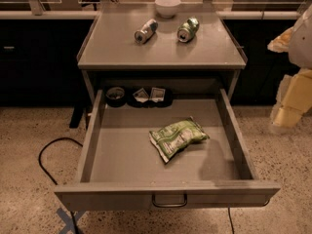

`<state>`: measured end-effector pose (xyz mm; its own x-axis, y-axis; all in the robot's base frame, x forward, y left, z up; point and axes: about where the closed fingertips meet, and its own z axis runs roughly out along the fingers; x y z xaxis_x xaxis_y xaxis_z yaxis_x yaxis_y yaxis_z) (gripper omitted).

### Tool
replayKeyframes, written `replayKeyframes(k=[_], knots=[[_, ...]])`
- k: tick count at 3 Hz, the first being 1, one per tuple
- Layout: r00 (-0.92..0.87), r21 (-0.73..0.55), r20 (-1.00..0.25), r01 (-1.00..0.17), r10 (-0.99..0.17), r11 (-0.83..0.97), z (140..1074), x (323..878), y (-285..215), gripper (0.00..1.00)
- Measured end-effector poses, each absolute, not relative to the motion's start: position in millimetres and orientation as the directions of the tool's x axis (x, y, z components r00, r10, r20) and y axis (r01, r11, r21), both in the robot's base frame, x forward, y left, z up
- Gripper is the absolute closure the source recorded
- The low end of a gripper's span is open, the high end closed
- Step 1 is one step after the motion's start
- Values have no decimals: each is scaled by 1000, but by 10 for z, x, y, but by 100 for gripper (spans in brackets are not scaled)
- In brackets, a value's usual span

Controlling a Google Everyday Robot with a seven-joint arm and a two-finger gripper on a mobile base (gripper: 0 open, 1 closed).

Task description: Pick green jalapeno chip bag from top drawer and place on counter

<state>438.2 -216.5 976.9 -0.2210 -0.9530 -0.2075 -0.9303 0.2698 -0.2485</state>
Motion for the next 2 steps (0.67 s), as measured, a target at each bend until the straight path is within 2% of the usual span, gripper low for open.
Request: replayKeyframes(k=[2], knots=[[-210, -258, -235, -928, -949, 269, 9566, 4441, -2136, 0]])
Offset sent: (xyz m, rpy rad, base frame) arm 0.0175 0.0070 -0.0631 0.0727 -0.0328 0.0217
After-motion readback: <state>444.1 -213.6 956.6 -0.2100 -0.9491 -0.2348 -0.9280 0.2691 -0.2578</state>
